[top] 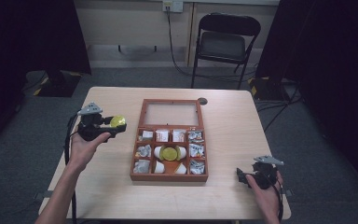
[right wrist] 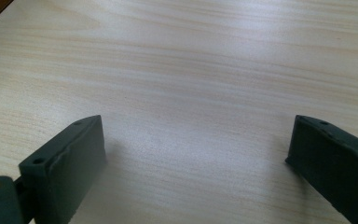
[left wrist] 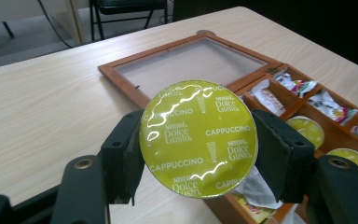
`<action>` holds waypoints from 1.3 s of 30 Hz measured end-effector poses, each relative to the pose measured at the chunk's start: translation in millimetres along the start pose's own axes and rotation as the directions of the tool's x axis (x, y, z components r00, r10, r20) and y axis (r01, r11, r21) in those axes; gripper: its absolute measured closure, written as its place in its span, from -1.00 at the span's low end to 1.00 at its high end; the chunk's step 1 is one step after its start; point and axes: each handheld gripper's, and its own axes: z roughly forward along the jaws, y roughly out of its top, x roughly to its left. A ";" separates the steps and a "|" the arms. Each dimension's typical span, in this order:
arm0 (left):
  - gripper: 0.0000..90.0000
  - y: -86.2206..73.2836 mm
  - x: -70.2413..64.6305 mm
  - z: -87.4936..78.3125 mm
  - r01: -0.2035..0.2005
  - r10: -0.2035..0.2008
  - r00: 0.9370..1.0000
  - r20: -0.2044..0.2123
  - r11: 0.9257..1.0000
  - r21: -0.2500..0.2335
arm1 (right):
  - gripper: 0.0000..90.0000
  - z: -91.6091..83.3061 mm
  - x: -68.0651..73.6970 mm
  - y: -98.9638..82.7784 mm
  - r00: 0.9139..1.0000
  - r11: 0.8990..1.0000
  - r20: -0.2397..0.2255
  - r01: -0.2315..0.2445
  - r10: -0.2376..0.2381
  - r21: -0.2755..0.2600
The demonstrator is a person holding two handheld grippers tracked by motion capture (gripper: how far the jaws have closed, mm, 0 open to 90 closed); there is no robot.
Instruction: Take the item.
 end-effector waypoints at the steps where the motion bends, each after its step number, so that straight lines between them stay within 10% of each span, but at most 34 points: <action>1: -0.15 -1.1 2.4 -0.3 0.009 -0.009 1.000 -0.006 1.000 -0.003 | -0.93 0.0 0.0 0.0 1.000 1.000 0.000 0.000 0.000 0.000; 14: -0.15 -22.4 28.5 4.7 0.061 -0.059 0.997 -0.050 0.997 0.037 | -0.93 -0.2 -0.2 0.1 1.000 1.000 0.000 0.001 -0.001 0.000; 39: -0.15 -52.7 29.5 50.4 0.059 -0.046 0.997 -0.069 0.976 0.208 | -0.93 -0.1 -0.3 0.1 1.000 1.000 0.000 0.001 -0.001 0.000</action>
